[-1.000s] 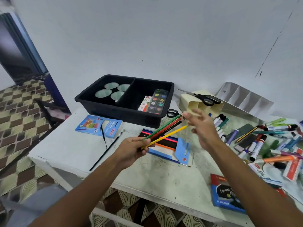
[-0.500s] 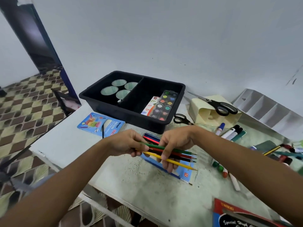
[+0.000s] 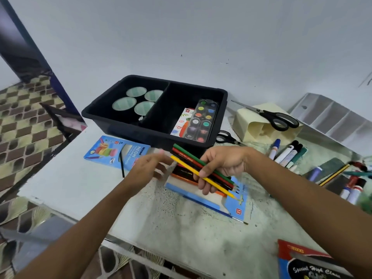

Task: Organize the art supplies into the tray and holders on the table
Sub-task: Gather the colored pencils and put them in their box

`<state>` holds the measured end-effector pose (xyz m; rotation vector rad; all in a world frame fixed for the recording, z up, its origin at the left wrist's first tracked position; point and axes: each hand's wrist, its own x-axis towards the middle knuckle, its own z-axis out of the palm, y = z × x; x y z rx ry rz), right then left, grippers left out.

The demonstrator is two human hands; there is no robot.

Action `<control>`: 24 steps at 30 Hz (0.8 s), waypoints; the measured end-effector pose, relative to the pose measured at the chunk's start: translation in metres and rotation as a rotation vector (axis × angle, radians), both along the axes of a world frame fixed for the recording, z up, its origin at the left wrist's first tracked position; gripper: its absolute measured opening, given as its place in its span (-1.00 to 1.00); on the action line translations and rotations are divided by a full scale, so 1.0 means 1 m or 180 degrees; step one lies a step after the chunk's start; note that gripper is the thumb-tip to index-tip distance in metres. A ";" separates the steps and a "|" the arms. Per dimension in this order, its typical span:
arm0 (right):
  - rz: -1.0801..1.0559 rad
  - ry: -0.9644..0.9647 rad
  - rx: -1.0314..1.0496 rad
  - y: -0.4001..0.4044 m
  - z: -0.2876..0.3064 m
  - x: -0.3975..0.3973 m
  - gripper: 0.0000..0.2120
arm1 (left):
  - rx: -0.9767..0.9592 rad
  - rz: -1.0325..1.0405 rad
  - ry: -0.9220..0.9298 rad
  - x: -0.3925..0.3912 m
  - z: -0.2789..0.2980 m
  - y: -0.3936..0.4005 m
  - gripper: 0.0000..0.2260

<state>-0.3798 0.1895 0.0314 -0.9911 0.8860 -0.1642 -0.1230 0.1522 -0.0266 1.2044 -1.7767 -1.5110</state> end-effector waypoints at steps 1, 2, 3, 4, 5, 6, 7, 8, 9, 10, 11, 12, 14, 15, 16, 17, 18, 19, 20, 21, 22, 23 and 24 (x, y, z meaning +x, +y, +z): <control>-0.0064 0.0051 0.0030 0.001 -0.004 0.000 -0.86 | -0.0329 -0.0168 -0.0208 0.001 -0.002 0.002 -0.76; -0.0093 0.0138 0.0081 0.003 -0.008 0.002 -0.86 | -0.0653 -0.0338 -0.0487 0.000 -0.005 0.004 -0.88; -0.0088 0.0231 0.0139 0.005 -0.012 0.004 -0.86 | -0.0881 -0.0452 -0.0769 -0.002 -0.007 0.006 -0.97; -0.0063 0.0306 0.0200 0.006 -0.015 0.007 -0.85 | -0.1049 -0.0445 -0.1038 -0.006 -0.009 0.006 -0.92; -0.0030 0.0362 0.0248 0.007 -0.017 0.009 -0.85 | -0.1094 -0.0372 -0.1213 -0.010 -0.010 0.007 -0.85; -0.0005 0.0403 0.0288 0.007 -0.018 0.012 -0.84 | -0.1046 -0.0269 -0.1338 -0.013 -0.010 0.007 -0.81; 0.0001 0.0449 0.0318 0.006 -0.019 0.014 -0.82 | -0.0909 -0.0165 -0.1366 -0.013 -0.009 0.006 -0.79; 0.0004 0.0504 0.0336 0.006 -0.020 0.016 -0.81 | -0.0705 -0.0059 -0.1292 -0.013 -0.009 0.004 -0.79; 0.0013 0.0565 0.0344 0.005 -0.020 0.018 -0.80 | -0.0470 0.0063 -0.1117 -0.011 -0.009 0.002 -0.79; 0.0036 0.0622 0.0347 0.003 -0.020 0.020 -0.79 | -0.0256 0.0164 -0.0936 -0.009 -0.009 0.000 -0.80; 0.0073 0.0673 0.0342 0.002 -0.020 0.021 -0.80 | -0.0100 0.0234 -0.0805 -0.007 -0.008 0.000 -0.80; 0.0124 0.0722 0.0332 0.000 -0.019 0.023 -0.82 | -0.0024 0.0264 -0.0739 -0.005 -0.006 -0.001 -0.80; 0.0277 0.0832 0.0323 -0.003 -0.017 0.026 -0.87 | 0.0026 0.0226 -0.0699 -0.003 -0.005 -0.001 -0.81; 0.0349 0.0898 0.0325 -0.004 -0.016 0.027 -0.88 | 0.0050 0.0194 -0.0699 -0.002 -0.004 -0.001 -0.82; 0.0397 0.0964 0.0328 -0.005 -0.015 0.028 -0.89 | 0.0074 0.0169 -0.0695 -0.001 -0.004 -0.001 -0.83; 0.0419 0.1020 0.0337 -0.006 -0.014 0.029 -0.88 | 0.0102 0.0152 -0.0682 0.000 -0.004 -0.002 -0.83; 0.0418 0.1060 0.0339 -0.006 -0.013 0.030 -0.86 | 0.0121 0.0134 -0.0658 0.001 -0.004 -0.002 -0.83; 0.0404 0.1092 0.0327 -0.006 -0.012 0.031 -0.83 | 0.0127 0.0124 -0.0636 0.001 -0.005 -0.003 -0.84; 0.0381 0.1125 0.0294 -0.006 -0.011 0.033 -0.77 | 0.0104 0.0112 -0.0638 0.002 -0.005 -0.003 -0.84; 0.0363 0.1172 0.0252 -0.006 -0.010 0.033 -0.69 | 0.0052 0.0087 -0.0684 0.002 -0.006 -0.003 -0.84; 0.0361 0.1235 0.0211 -0.006 -0.009 0.034 -0.64 | -0.0038 0.0041 -0.0773 0.001 -0.007 -0.003 -0.84; 0.0367 0.1304 0.0164 -0.007 -0.007 0.035 -0.60 | -0.0193 -0.0036 -0.0894 0.001 -0.008 -0.002 -0.83; 0.0383 0.1375 0.0123 -0.006 -0.006 0.036 -0.60 | -0.0461 -0.0138 -0.1057 0.000 -0.009 0.000 -0.82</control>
